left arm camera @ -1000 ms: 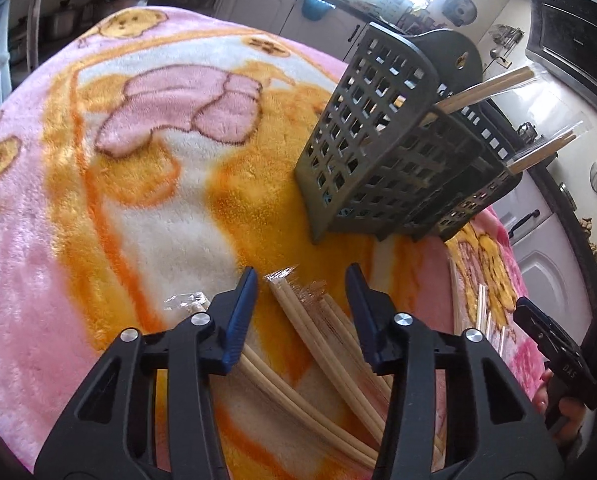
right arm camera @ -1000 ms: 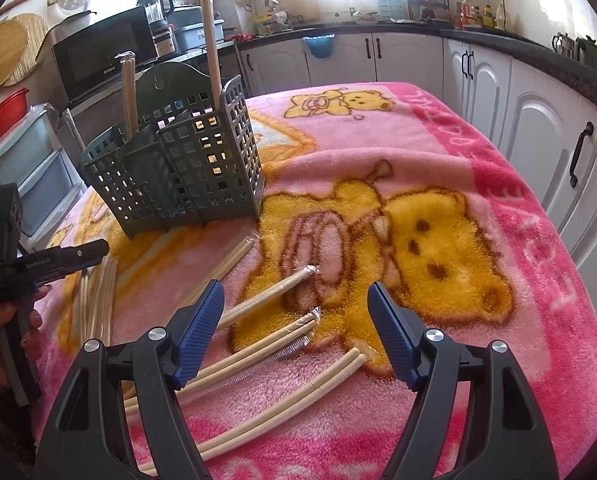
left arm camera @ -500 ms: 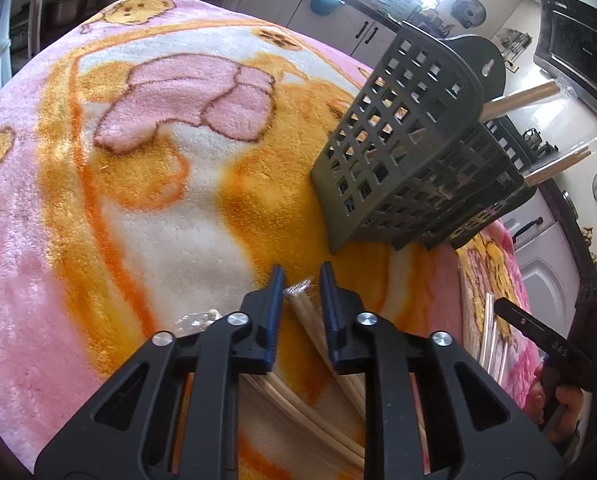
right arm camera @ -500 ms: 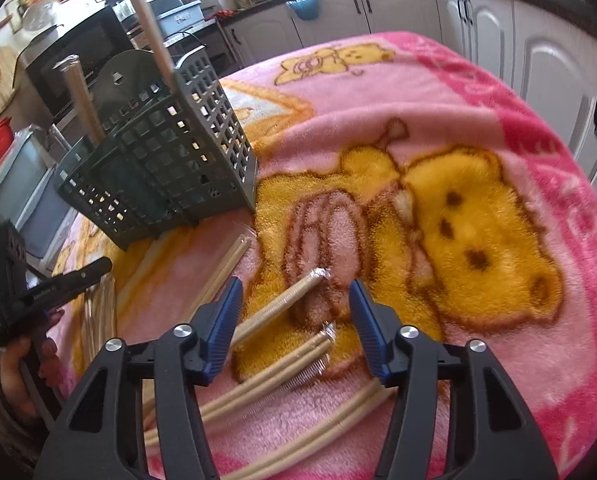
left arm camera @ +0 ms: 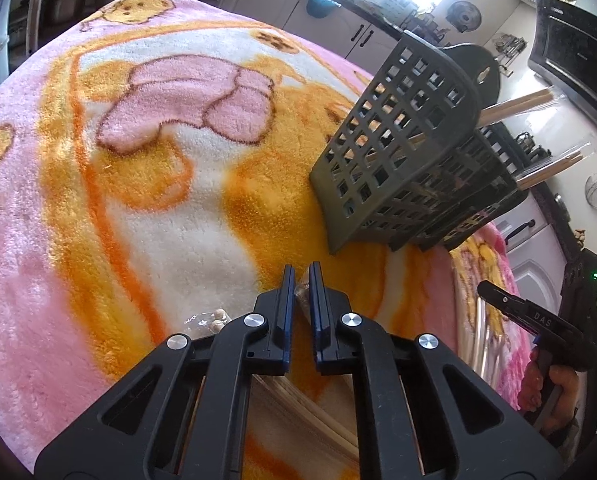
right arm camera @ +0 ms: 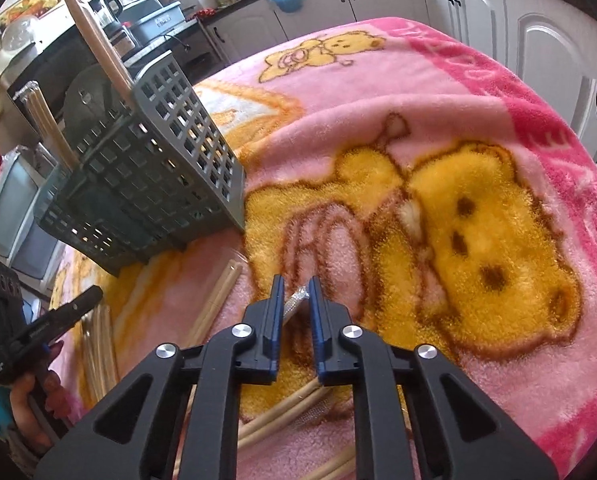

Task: Organize utensils
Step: 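Grasp a wrapped chopstick with the left gripper while the right gripper grasps another, then lift both held chopsticks and carry them above the green basket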

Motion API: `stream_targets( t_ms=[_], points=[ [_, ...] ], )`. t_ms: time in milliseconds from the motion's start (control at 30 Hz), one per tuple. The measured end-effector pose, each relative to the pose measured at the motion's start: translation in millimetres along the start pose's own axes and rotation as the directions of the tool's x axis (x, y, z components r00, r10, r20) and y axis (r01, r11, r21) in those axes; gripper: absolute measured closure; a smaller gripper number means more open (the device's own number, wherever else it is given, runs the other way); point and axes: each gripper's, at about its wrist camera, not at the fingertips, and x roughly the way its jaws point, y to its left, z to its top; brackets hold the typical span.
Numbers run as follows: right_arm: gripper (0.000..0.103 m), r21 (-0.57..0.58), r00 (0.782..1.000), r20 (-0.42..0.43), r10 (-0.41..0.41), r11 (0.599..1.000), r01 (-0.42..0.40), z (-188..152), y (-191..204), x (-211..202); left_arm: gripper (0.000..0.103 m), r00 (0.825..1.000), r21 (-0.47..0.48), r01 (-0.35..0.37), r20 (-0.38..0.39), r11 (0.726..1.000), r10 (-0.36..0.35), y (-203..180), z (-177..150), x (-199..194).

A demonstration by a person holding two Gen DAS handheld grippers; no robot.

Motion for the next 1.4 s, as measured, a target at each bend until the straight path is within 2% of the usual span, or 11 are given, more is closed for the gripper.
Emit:
stream_targets(
  t_ms=[167,500,933,1133,1400],
  points=[
    [0.093,-0.024,0.997,0.06,0.048,0.999,-0.047,4,11,-16,0.099,0.998,-0.001,0.049,0.046,0.999,-0.049,-1,2,-19],
    [0.095,-0.1,0.981,0.154,0.116,0.99,-0.102,12,39,-49,0.1,0.987,0.058,0.078,0.137,0.995,-0.086,-22,12,-62],
    [0.097,-0.223,0.945,0.231,0.232,0.958,-0.181,13,81,-99,0.1,0.956,0.171,0.137,0.234,0.976,-0.175,-74,19,-108],
    [0.097,-0.263,0.925,0.277,0.261,0.946,-0.188,14,91,-124,0.1,0.943,0.214,0.153,0.26,0.965,-0.207,-94,22,-122],
    [0.097,-0.298,0.907,0.334,0.258,0.941,-0.158,14,95,-150,0.103,0.932,0.275,0.17,0.266,0.946,-0.244,-119,29,-130]
  ],
)
